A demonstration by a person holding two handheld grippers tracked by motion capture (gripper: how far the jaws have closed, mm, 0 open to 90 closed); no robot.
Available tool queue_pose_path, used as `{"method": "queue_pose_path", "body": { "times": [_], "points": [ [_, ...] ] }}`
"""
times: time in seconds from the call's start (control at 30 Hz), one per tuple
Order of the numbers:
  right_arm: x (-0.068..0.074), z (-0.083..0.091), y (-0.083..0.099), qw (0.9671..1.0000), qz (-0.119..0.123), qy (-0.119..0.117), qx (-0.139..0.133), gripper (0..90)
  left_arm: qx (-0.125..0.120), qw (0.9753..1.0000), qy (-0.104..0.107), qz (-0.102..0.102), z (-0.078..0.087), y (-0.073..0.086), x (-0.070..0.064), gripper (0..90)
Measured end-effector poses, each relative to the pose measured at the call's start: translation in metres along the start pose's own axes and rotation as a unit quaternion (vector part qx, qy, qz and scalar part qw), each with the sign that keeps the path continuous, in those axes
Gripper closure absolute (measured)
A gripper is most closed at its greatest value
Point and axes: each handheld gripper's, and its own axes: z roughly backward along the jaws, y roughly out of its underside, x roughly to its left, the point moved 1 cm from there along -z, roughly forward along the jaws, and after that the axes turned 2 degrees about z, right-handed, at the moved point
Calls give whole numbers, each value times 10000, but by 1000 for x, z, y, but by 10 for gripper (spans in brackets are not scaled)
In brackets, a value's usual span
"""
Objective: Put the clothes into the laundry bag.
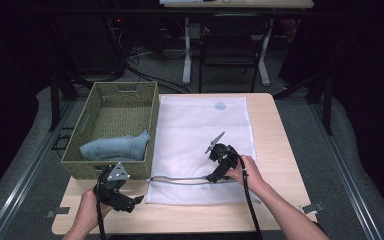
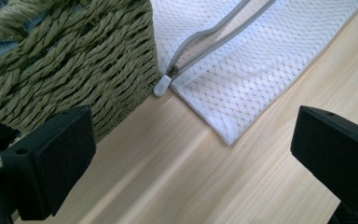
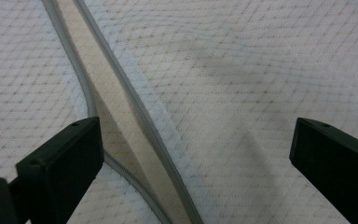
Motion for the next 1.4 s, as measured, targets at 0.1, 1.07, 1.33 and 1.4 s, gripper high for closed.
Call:
{"method": "queue_pose_path", "body": {
  "times": [0.1,1.07,1.33,1.4],
  "points": [
    [0,-5,-2,10000,5,-9,42,28,5,10000,-2,-4,0,0,0,1],
    [-2,-12,-3,9994,-60,315,123,541,62,10000,13,-36,-1,1,0,2],
    [-1,-10,-2,9993,-57,359,70,757,76,10000,21,-59,-1,1,0,2],
    [2,-10,-2,9991,26,393,134,847,61,10000,38,-27,-1,1,0,2]
  ]
}}
